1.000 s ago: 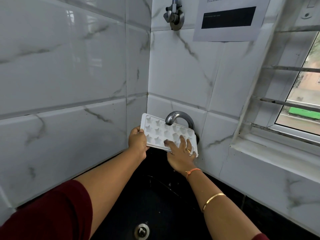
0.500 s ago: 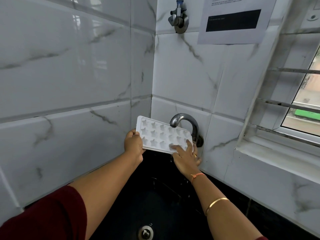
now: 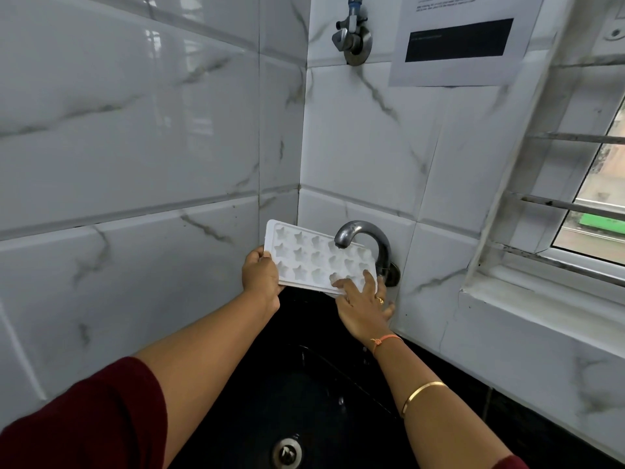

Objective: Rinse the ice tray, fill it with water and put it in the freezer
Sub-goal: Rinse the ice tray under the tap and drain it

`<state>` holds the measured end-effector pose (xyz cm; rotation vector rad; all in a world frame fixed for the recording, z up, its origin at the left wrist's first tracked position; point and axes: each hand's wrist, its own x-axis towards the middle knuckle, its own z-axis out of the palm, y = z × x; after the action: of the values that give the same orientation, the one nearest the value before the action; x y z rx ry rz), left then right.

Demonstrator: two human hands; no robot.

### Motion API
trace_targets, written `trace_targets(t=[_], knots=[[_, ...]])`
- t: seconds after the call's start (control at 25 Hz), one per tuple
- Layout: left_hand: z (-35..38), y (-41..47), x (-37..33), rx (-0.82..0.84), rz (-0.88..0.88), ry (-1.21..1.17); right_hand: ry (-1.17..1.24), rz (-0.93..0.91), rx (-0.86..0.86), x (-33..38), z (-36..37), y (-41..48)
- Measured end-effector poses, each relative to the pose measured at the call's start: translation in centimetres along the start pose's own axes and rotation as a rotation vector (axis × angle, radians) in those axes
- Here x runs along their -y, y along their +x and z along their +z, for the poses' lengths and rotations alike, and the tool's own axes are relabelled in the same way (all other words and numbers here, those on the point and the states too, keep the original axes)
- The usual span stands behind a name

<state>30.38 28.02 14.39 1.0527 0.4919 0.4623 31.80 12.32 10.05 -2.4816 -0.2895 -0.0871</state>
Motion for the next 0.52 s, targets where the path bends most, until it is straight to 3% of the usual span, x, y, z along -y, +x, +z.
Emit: trace_targets(t=[0.52], knots=[[-0.53,-0.50,-0.11,-0.003,0.026,0.013,0.003,0.005,0.070,0.71,0.08,-0.35]])
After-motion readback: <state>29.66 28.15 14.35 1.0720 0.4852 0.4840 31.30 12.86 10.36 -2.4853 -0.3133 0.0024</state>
